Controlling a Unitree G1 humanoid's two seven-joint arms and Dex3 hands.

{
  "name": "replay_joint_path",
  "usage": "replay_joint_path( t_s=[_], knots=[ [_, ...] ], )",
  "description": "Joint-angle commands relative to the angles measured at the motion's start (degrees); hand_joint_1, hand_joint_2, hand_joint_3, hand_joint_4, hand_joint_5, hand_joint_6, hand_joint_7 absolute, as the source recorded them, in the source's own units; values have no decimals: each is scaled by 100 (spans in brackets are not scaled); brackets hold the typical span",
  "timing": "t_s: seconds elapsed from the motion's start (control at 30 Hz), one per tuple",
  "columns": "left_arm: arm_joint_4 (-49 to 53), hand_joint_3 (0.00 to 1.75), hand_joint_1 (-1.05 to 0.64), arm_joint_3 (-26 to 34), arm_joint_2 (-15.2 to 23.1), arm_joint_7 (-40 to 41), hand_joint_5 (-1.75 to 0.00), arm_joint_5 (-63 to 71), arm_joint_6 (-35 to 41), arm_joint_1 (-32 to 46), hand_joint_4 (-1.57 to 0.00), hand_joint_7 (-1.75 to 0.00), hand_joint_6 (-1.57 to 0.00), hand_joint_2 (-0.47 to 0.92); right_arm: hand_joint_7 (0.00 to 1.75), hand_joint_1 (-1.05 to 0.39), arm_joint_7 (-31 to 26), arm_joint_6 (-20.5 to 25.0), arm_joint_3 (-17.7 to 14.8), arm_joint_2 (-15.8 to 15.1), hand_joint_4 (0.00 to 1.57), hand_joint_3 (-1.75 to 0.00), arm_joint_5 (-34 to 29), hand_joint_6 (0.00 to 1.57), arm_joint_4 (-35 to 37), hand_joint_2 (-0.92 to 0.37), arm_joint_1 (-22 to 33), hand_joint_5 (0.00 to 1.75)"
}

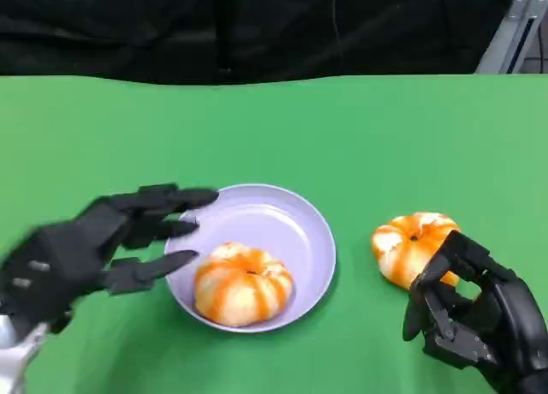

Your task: Grasp the bread from the table and place it into the plate.

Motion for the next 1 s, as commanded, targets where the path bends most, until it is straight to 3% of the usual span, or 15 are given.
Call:
replay_joint_path(
  t_s=[0.03,0.07,0.17,0.53,1.0],
  knots=[
    [-567,118,14,385,-62,-340,-146,-784,689,379,-88,-107,-98,63,175,-15,-10,-15,-38,-77,84,-113,28,60,-9,-58,-23,175],
    [-665,125,15,457,-78,-402,-163,-947,828,462,-85,-142,-85,63,175,-15,-12,-17,-39,-78,83,-114,23,60,-12,-58,-24,175],
    [-868,119,13,708,-109,-642,-173,-1492,1269,758,-88,-171,-75,70,175,-15,5,-59,-41,-73,83,-114,25,59,8,-58,-29,175],
    [-826,123,12,1203,-124,-1382,-175,-2107,1542,1420,-93,-175,-78,73,175,-14,-8,42,-64,-74,84,-112,75,61,-34,-58,-27,175],
    [-243,134,7,1380,-387,-1689,-175,-2328,1696,1191,-89,-175,-74,67,175,-15,-11,32,-57,-91,83,-111,41,60,-11,-59,-30,175]
  ],
)
